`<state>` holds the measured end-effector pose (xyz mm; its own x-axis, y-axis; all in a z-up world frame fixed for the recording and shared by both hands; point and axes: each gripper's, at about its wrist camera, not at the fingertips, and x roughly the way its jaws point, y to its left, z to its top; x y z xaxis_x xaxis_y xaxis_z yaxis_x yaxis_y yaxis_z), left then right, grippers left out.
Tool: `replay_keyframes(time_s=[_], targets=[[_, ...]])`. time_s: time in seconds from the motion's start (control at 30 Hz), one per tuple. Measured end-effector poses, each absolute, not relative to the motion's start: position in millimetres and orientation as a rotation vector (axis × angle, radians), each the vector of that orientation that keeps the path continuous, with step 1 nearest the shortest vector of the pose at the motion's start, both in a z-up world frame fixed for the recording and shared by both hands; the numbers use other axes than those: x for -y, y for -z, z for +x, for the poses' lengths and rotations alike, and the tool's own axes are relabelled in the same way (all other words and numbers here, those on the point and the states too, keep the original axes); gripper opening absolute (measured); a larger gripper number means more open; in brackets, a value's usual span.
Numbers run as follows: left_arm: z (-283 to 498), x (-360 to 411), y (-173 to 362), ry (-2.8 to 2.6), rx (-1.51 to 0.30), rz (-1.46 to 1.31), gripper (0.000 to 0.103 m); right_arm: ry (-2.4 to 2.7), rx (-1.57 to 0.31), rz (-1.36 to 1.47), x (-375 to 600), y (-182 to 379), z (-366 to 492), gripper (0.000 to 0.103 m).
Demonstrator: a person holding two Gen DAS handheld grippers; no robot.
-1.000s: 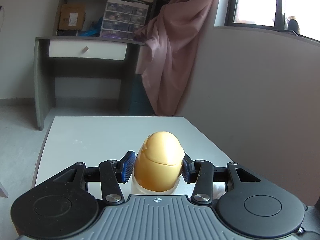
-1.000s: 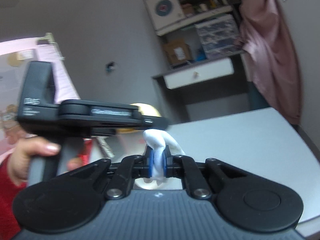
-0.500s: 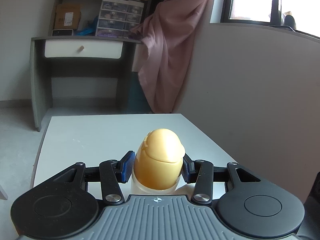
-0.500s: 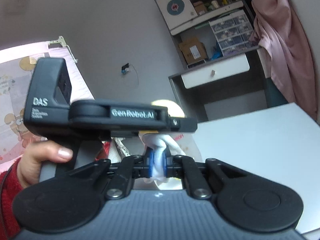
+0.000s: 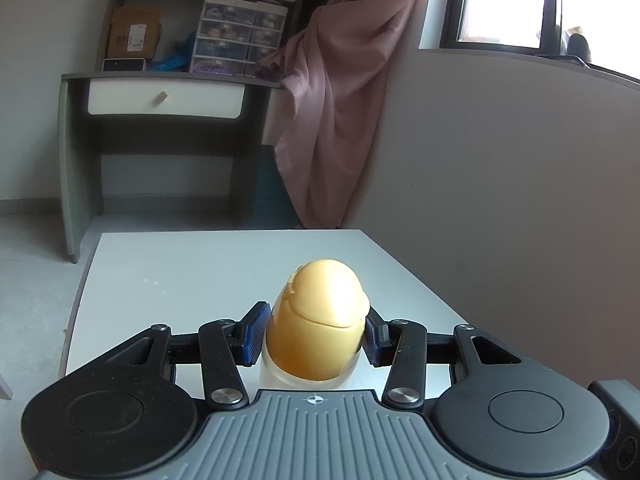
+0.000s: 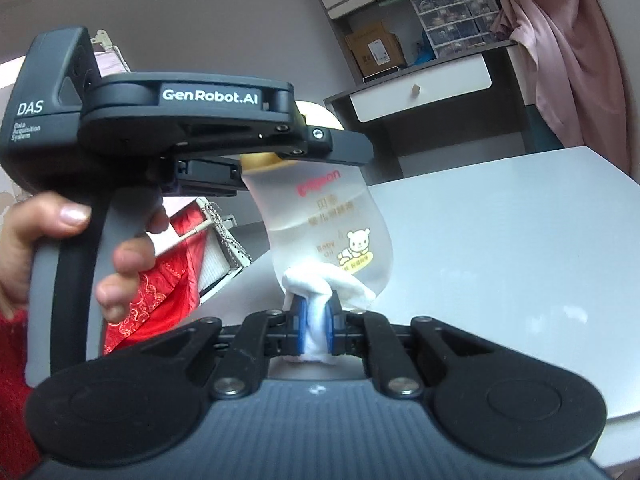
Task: Clean container
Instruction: 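Rub the cloth against the bottle side with the right gripper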
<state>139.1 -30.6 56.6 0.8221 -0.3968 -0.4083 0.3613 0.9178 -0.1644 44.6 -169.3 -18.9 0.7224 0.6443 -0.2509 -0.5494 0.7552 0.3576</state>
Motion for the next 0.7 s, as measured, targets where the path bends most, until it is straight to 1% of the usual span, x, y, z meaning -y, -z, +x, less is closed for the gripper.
replay_keyframes(time_s=[0.27, 0.37, 0.7], targets=[[139, 32, -57, 0.406, -0.453, -0.079, 0.047, -0.669, -0.237, 0.265, 176, -12, 32, 0.01], [139, 32, -58, 0.406, -0.451, -0.084, 0.047, -0.669, -0.221, 0.264, 177, -16, 33, 0.01], [138, 32, -60, 0.405, -0.448, -0.082, 0.047, -0.653, -0.338, 0.289, 175, 17, 48, 0.01]])
